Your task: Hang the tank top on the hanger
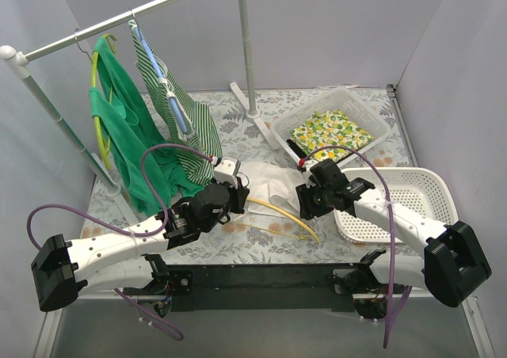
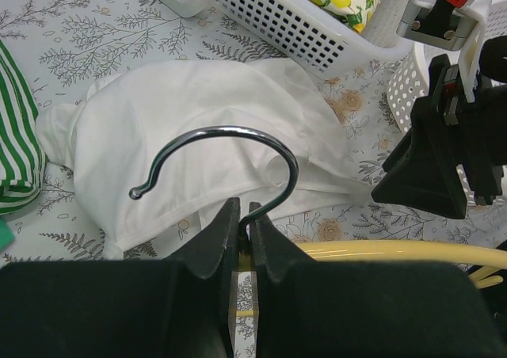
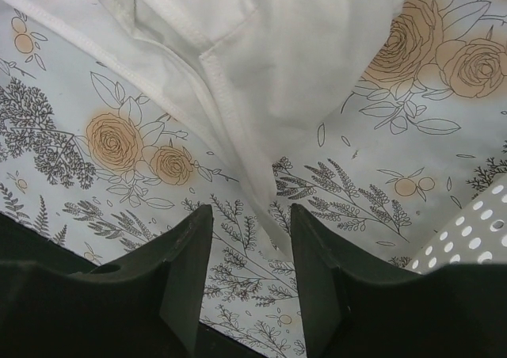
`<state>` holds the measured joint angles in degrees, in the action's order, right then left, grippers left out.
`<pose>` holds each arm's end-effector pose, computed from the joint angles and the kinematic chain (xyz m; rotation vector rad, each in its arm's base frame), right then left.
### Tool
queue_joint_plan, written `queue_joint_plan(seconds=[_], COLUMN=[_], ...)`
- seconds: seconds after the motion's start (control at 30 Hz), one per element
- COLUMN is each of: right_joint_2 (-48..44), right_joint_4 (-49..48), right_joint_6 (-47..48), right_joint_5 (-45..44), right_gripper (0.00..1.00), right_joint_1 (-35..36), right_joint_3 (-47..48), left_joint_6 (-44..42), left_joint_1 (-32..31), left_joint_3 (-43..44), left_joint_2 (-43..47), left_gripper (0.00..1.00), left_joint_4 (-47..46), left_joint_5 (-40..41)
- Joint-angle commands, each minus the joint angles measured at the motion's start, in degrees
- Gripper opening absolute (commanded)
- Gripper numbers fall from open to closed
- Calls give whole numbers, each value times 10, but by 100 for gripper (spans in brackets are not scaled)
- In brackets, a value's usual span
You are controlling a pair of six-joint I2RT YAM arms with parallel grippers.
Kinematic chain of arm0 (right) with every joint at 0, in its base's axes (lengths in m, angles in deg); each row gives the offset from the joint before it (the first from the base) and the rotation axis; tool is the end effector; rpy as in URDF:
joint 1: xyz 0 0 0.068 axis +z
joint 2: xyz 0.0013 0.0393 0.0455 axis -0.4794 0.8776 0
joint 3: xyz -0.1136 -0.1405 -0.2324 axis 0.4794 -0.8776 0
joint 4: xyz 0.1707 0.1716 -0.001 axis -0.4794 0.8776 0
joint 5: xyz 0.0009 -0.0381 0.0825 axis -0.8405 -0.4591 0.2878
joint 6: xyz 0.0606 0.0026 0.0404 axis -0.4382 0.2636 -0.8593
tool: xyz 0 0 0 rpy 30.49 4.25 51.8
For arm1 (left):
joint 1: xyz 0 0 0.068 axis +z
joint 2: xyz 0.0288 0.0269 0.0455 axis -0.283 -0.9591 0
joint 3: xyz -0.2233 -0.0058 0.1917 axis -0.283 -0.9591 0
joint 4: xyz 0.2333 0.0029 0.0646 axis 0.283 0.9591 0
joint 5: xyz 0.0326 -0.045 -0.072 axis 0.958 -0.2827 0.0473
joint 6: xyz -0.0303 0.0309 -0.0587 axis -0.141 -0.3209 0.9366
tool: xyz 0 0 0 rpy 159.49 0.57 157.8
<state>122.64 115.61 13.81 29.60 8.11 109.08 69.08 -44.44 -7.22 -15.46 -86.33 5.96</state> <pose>0.1703 0.1315 0.2128 -0.5771 2.5301 0.3994 0.1279 -0.1743 0.2771 -0.3489 2.0377 -0.9541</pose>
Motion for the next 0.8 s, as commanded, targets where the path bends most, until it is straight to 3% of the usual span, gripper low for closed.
queue_joint_plan(seconds=[0.0, 0.47, 0.77], right_joint_2=[3, -5, 12], right_joint_4=[2, 9, 28], right_joint_6=[-8, -17, -16], right_joint_5=[-15, 33, 28], right_gripper=[53, 54, 43], right_joint_1=[0, 0, 1], right_joint_3=[16, -9, 8], left_joint_6=[3, 7, 7], left_joint_1=[-2, -3, -2], left_joint_3=[-1, 3, 4], left_joint_2=[16, 10, 11], left_gripper=[0, 0, 0], left_joint_4=[-14, -13, -13], left_joint_5=[4, 11, 15])
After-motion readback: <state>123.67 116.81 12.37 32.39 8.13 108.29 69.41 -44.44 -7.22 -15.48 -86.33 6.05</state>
